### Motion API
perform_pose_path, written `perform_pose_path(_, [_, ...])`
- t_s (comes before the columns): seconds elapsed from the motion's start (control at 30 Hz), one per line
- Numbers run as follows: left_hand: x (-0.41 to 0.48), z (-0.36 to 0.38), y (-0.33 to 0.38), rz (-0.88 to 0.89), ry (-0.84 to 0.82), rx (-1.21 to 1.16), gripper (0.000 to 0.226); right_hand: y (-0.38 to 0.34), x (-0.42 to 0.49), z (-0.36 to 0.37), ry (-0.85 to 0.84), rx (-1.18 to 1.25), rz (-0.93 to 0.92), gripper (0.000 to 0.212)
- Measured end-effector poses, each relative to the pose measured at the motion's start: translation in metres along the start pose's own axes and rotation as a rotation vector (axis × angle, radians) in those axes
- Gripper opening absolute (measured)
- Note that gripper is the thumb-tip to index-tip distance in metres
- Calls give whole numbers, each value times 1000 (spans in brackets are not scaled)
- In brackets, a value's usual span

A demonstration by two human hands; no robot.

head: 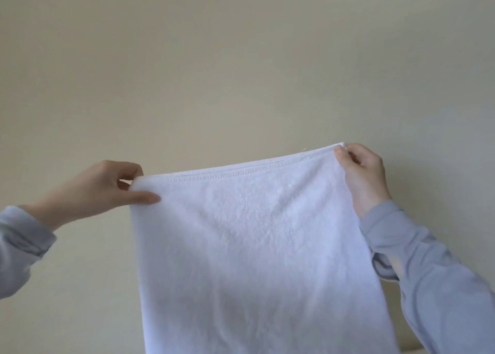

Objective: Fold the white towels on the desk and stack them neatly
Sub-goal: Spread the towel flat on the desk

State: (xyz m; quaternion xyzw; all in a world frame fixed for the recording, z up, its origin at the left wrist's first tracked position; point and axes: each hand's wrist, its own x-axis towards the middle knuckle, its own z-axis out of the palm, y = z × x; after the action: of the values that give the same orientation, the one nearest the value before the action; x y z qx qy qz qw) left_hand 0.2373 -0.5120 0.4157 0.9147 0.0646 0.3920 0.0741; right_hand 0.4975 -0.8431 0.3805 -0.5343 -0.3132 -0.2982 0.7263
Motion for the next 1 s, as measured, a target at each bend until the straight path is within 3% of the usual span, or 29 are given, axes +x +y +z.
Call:
perform_pose_path(0.17, [3,25,26,-49,-38,-613,41,3,0,-30,31,28,3,33])
perform_pose_path(0.3, [4,47,45,-107,86,-893,28,5,-3,-51,70,31,-8,32])
perform_pose_path(0.47, [4,76,69,-257,183,-1076,42,8,-6,-74,114,33,-20,23])
perform_pose_path(0.6, [5,86,89,-292,192,-1201,29,7,-3,-93,119,21,-25,26])
perform_pose_path(0.7, [5,89,112,-266,223,-1209,14,5,2,-111,126,1,-34,26])
perform_pose_path(1.0, [4,89,206,-114,291,-1198,26,-14,48,-165,155,-36,43,36])
